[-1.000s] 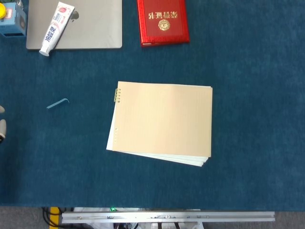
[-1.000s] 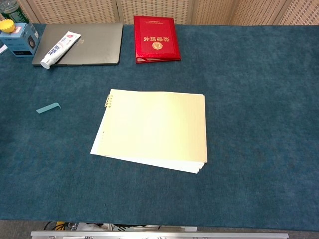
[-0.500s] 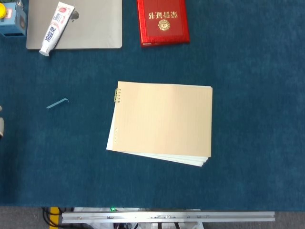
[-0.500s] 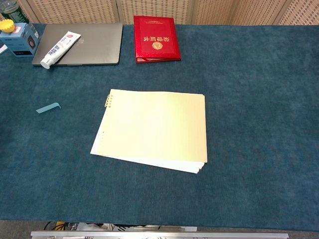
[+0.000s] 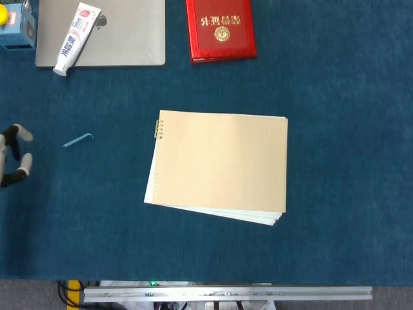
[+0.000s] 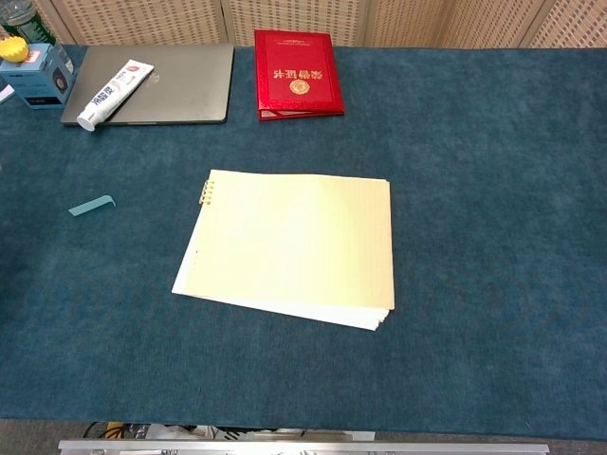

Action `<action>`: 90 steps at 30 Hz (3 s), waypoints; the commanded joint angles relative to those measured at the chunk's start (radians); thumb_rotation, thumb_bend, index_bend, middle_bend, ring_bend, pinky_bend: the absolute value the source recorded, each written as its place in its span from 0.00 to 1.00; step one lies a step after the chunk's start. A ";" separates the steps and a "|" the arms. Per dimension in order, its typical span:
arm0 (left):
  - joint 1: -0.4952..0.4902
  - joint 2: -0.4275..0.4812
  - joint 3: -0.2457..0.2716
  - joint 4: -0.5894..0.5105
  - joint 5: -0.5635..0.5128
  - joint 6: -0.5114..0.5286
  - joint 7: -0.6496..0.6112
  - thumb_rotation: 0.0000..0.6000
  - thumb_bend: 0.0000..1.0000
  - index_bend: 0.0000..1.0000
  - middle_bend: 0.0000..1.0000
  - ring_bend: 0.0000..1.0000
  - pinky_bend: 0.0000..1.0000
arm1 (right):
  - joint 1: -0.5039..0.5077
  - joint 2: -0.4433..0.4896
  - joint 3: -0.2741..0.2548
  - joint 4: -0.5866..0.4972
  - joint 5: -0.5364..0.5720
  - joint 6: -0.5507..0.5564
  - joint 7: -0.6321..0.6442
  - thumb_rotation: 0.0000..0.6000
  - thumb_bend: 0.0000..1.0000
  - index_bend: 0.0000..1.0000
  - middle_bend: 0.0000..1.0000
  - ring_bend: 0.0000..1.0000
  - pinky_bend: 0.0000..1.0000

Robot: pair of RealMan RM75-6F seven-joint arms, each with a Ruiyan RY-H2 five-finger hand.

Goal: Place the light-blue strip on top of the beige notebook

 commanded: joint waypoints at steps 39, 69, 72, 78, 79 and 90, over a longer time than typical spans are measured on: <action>-0.280 -0.237 -0.047 0.072 -0.634 -0.139 0.399 0.95 0.29 0.39 1.00 1.00 1.00 | 0.001 0.005 -0.024 0.036 0.007 -0.032 0.054 1.00 0.26 0.34 0.40 0.39 0.34; -0.336 -0.328 -0.042 0.167 -0.748 -0.137 0.423 1.00 0.29 0.44 1.00 1.00 1.00 | -0.019 0.020 -0.028 0.038 0.016 -0.019 0.063 1.00 0.26 0.34 0.40 0.39 0.34; -0.337 -0.332 -0.043 0.170 -0.751 -0.139 0.418 1.00 0.29 0.45 1.00 1.00 1.00 | -0.021 0.023 -0.028 0.035 0.017 -0.017 0.062 1.00 0.26 0.34 0.40 0.39 0.34; -0.342 -0.339 -0.046 0.181 -0.757 -0.142 0.414 1.00 0.33 0.46 1.00 1.00 1.00 | -0.023 0.026 -0.028 0.030 0.016 -0.014 0.059 1.00 0.26 0.34 0.40 0.39 0.34; -0.342 -0.340 -0.048 0.183 -0.757 -0.140 0.411 1.00 0.33 0.47 1.00 1.00 1.00 | -0.023 0.027 -0.027 0.029 0.016 -0.013 0.059 1.00 0.26 0.34 0.40 0.39 0.34; -0.345 -0.346 -0.046 0.193 -0.764 -0.144 0.407 1.00 0.35 0.49 1.00 1.00 1.00 | -0.027 0.029 -0.028 0.028 0.016 -0.011 0.060 1.00 0.26 0.34 0.40 0.39 0.34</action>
